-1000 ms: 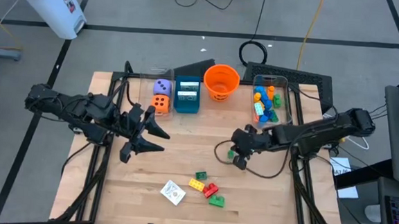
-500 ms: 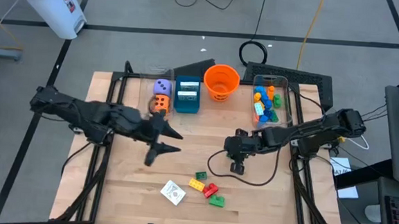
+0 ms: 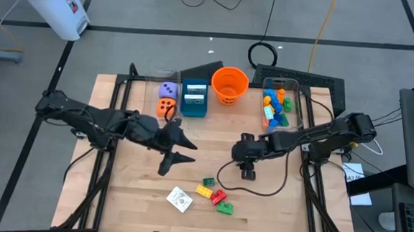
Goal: Pick & Place Toys
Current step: Put the green game piece into the right transparent bin
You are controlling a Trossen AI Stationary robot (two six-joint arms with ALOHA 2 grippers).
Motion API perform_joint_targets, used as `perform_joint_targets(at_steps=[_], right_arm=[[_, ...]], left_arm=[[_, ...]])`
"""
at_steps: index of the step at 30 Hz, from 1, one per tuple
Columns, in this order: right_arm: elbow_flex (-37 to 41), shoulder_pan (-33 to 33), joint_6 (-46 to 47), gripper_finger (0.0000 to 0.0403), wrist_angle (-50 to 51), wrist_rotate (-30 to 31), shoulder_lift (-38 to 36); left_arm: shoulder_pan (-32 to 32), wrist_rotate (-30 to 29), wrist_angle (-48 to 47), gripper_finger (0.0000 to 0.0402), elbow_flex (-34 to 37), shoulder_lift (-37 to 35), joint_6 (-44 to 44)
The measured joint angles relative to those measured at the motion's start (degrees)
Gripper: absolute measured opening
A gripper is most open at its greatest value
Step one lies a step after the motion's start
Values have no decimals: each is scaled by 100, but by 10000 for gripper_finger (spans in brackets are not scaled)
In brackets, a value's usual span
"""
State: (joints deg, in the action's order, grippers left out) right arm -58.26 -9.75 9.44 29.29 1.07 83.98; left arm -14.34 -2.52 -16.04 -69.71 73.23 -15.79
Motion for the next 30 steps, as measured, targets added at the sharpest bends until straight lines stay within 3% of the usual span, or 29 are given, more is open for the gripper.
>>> perform_joint_targets(at_steps=[6,12,30], right_arm=[[6,71,-86,229,96,36,414],[4,147,-290,267,171,39,492],[2,193,-460,275,222,38,1140]], left_arm=[[60,9,24,212,0,0,-149],[80,12,27,212,0,0,-170],[169,222,123,212,-2,0,-275]])
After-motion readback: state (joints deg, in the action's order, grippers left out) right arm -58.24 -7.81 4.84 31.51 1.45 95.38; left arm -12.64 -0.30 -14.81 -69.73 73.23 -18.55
